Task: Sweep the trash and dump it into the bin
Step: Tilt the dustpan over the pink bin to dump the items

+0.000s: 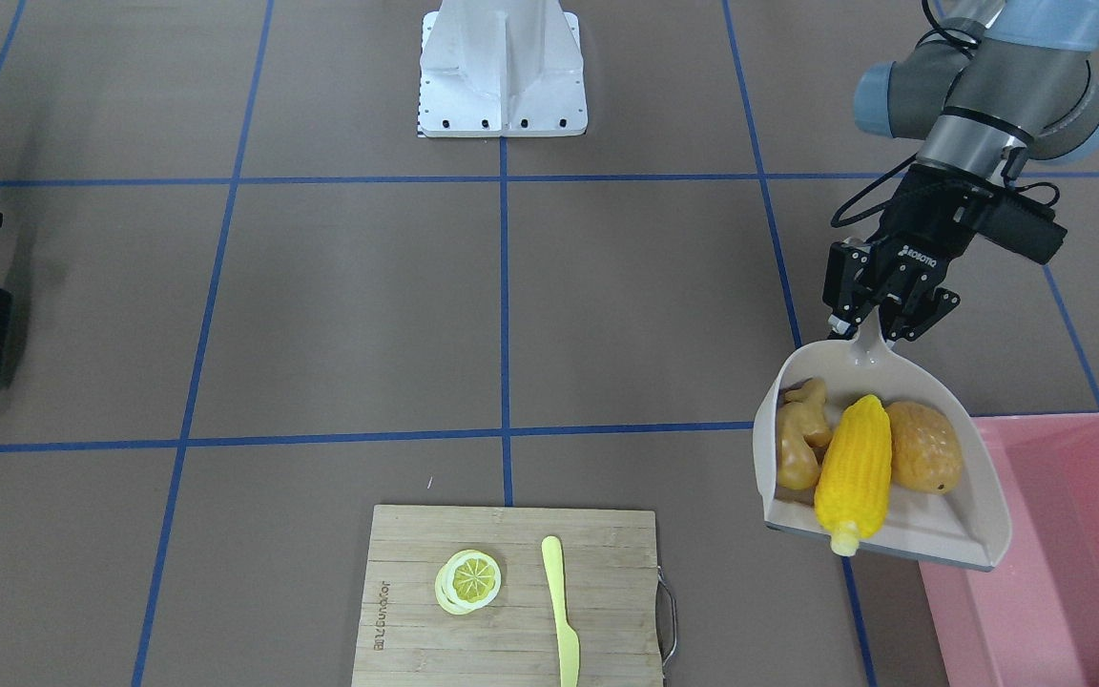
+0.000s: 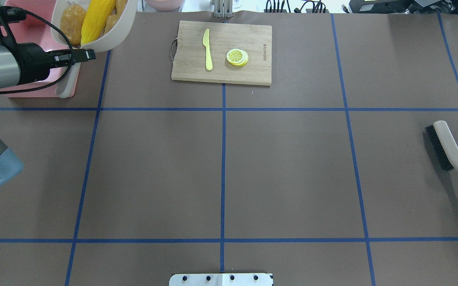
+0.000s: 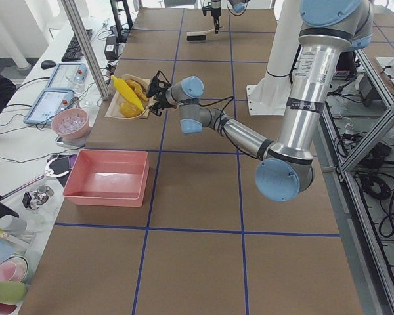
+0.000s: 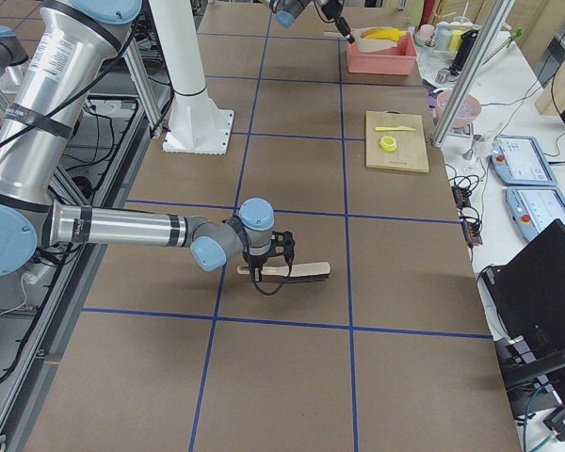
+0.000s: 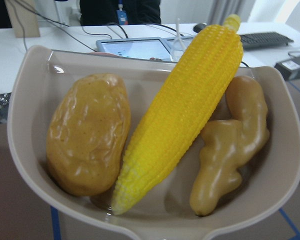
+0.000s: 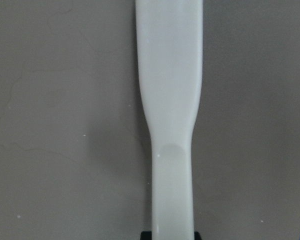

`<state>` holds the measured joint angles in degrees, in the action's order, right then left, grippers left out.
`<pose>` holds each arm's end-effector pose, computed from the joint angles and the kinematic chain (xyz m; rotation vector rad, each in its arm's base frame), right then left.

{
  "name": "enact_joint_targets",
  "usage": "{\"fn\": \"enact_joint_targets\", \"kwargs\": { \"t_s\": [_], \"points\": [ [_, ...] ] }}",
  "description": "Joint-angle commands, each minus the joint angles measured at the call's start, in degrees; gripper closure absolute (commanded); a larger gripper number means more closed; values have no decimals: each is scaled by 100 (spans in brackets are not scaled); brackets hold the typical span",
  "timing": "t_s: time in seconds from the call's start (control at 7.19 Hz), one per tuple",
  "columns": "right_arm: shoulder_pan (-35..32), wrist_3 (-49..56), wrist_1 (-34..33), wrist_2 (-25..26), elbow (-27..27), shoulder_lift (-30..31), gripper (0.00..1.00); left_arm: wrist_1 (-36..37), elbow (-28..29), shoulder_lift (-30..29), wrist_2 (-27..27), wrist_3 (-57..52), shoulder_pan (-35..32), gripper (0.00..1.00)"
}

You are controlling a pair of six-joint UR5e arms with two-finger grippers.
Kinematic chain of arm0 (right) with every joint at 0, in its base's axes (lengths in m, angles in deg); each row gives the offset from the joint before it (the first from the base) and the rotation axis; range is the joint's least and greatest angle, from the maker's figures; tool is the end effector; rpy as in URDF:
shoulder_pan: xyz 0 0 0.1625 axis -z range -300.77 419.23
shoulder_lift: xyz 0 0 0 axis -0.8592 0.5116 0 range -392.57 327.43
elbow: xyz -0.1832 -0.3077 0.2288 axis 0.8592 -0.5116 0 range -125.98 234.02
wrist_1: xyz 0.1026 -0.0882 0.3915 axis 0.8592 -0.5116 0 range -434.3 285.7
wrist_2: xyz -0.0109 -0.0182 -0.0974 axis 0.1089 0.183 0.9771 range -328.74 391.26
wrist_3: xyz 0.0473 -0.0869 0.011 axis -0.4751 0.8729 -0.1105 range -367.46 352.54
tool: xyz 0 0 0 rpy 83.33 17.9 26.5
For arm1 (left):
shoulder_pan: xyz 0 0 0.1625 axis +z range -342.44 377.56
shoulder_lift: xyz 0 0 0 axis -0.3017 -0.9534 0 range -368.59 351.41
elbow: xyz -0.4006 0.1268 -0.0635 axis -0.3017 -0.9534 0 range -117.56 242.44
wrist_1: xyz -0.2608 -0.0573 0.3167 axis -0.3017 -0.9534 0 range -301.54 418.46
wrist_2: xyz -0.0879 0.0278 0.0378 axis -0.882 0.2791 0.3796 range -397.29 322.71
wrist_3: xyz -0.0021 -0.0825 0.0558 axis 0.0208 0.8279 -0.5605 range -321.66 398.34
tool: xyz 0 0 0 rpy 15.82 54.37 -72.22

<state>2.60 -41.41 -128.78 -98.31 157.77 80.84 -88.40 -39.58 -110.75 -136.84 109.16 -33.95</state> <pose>-0.1292 -0.3231 0.6439 -0.0157 -0.8048 -0.1462 0.2571 -0.5109 0.3341 0.7077 1.2376 -0.3484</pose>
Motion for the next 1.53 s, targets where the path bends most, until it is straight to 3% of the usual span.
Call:
{"fn": "enact_joint_targets", "kwargs": {
  "t_s": [0.0,0.28,0.56,0.83,1.25,1.39],
  "points": [
    [-102,11,-1,-121,-100,-21,100,-237,-89,160,-12,1482,-17,100],
    [-137,2,-1,-130,-92,-21,100,-771,-125,424,-186,2902,-165,100],
    [-172,-15,-9,-130,-127,-21,46,-994,-99,767,-782,3253,-603,100],
    [-312,-15,-9,-199,-188,-29,0,-1003,-64,768,-1223,4626,-1000,100],
    [-1303,377,-158,-569,-206,-126,0,-1011,-63,759,-1225,5414,-1028,100],
    [-1681,1076,-655,-578,-206,-265,0,-1011,-55,759,-1216,5424,-1028,100]
  ]
}}
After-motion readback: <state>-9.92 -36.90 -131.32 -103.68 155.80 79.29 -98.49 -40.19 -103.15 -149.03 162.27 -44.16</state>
